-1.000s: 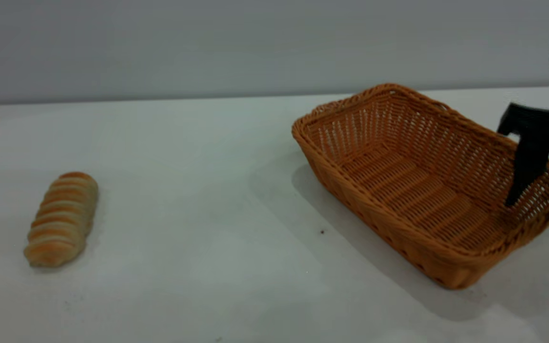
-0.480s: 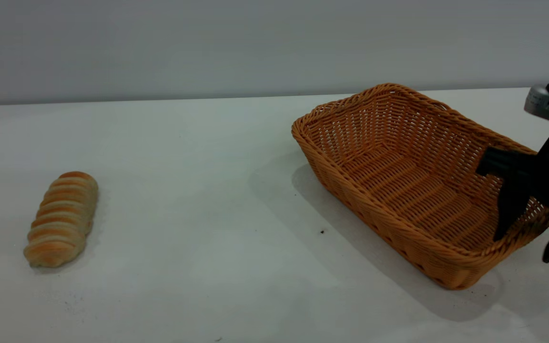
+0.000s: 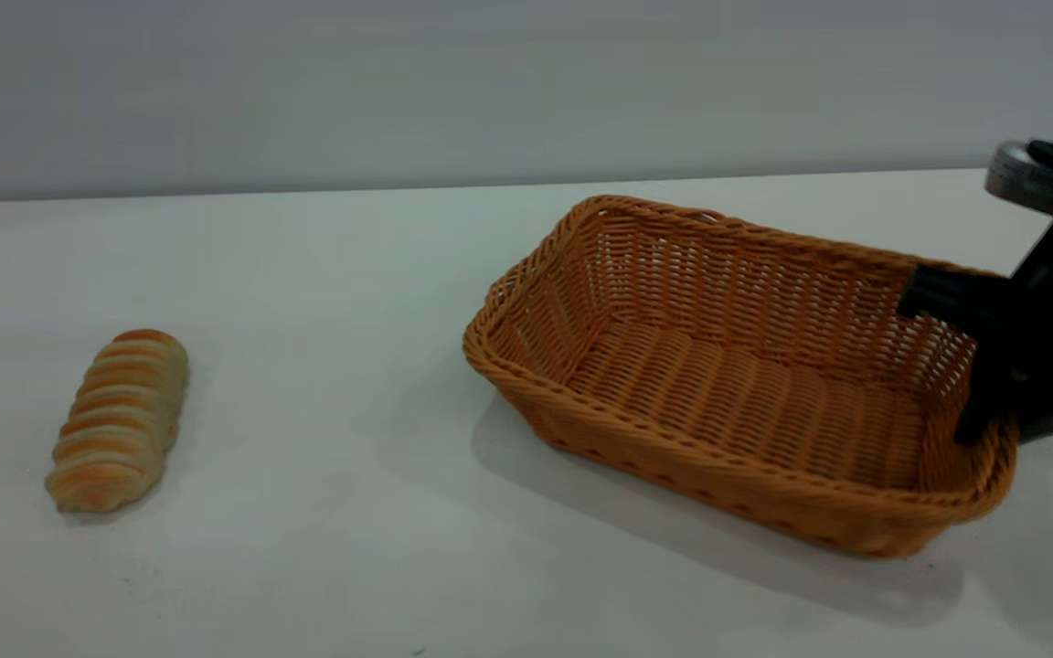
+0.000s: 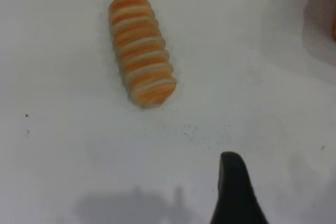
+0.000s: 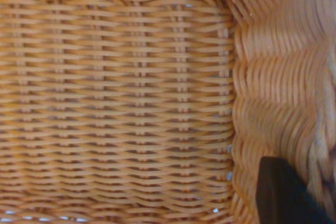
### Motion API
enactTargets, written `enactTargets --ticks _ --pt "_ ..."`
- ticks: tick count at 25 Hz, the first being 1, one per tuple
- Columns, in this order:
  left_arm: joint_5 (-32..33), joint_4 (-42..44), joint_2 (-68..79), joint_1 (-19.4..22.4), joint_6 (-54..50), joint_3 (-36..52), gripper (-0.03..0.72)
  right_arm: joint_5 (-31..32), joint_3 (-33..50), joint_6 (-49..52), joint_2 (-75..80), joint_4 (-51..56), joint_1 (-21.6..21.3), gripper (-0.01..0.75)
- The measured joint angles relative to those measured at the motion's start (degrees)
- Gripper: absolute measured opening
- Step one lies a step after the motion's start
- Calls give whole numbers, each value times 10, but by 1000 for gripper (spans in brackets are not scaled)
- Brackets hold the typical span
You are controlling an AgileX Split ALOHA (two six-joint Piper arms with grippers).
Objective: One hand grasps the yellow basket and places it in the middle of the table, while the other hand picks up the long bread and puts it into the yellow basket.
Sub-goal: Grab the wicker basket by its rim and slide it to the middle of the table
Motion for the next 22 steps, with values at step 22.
enactTargets --ticks 22 --pt "0 -14 0 0 -1 0 524 44 -196 -327 87 205 122 178"
